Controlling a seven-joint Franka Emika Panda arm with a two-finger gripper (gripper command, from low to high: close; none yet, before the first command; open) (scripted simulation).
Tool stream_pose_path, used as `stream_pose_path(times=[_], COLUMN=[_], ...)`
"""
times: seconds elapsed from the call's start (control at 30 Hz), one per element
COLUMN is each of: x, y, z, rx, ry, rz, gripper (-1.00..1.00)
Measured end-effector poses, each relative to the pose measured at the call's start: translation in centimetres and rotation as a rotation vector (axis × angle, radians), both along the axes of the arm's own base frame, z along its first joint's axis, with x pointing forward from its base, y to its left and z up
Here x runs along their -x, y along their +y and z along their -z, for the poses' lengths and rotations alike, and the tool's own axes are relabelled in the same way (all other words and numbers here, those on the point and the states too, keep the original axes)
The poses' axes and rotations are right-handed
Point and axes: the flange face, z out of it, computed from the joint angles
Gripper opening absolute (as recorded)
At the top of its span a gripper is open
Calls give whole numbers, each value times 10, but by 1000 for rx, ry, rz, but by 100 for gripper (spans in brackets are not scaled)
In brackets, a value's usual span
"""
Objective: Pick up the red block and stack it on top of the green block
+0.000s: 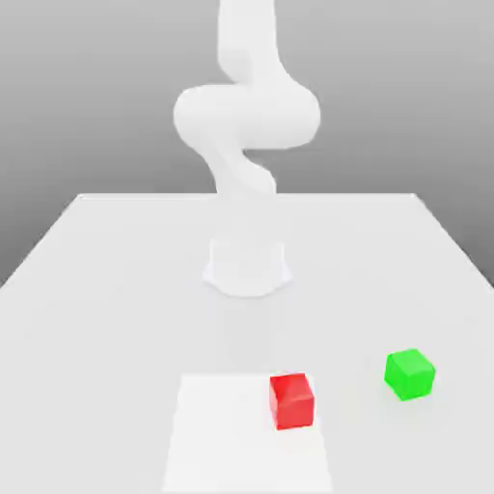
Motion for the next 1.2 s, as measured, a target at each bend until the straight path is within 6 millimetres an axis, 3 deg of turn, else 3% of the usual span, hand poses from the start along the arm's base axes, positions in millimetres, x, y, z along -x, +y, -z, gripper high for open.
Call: stream_pose_path(times=[0.13, 0.3, 0.47, 0.63, 0.83, 0.87, 1.07, 1.2], x=[-45, -65, -51, -11, -3, -3, -2, -4], y=[12, 32, 49, 57, 56, 56, 56, 56], z=[99, 221, 336, 437, 503, 512, 517, 490], rx=[-11, -3, 28, 82, 93, 92, 92, 94], ry=[155, 338, 516, 683, 711, 712, 712, 711], rz=[-46, -93, -131, -163, -167, -167, -166, -167], gripper=[0, 0, 0, 0, 0, -100, -100, -100])
